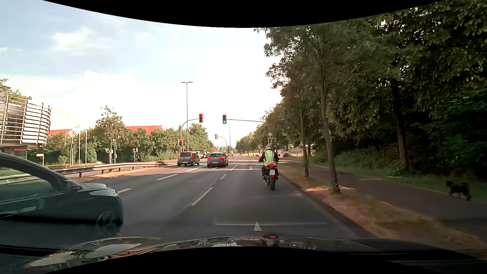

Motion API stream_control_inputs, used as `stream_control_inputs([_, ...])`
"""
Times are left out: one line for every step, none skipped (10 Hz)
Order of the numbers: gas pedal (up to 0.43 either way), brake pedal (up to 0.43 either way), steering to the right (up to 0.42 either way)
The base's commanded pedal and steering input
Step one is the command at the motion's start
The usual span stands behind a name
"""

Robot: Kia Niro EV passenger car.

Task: Follow the waypoints while adhering to traffic rules and regulations

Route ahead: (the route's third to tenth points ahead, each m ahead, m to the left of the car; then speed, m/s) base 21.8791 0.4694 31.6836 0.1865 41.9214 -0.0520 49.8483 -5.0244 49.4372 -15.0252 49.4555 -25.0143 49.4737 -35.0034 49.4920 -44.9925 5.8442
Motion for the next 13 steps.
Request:
stream_control_inputs([0.059,0.0,0.001])
stream_control_inputs([0.059,0.0,0.001])
stream_control_inputs([0.067,0.0,0.001])
stream_control_inputs([0.087,0.0,0.001])
stream_control_inputs([0.098,0.0,0.001])
stream_control_inputs([0.11,0.0,0.001])
stream_control_inputs([0.11,0.0,0.001])
stream_control_inputs([0.11,0.0,0.0])
stream_control_inputs([0.11,0.0,0.0])
stream_control_inputs([0.11,0.0,-0.003])
stream_control_inputs([0.11,0.0,-0.005])
stream_control_inputs([0.11,0.0,-0.005])
stream_control_inputs([0.11,0.0,-0.006])
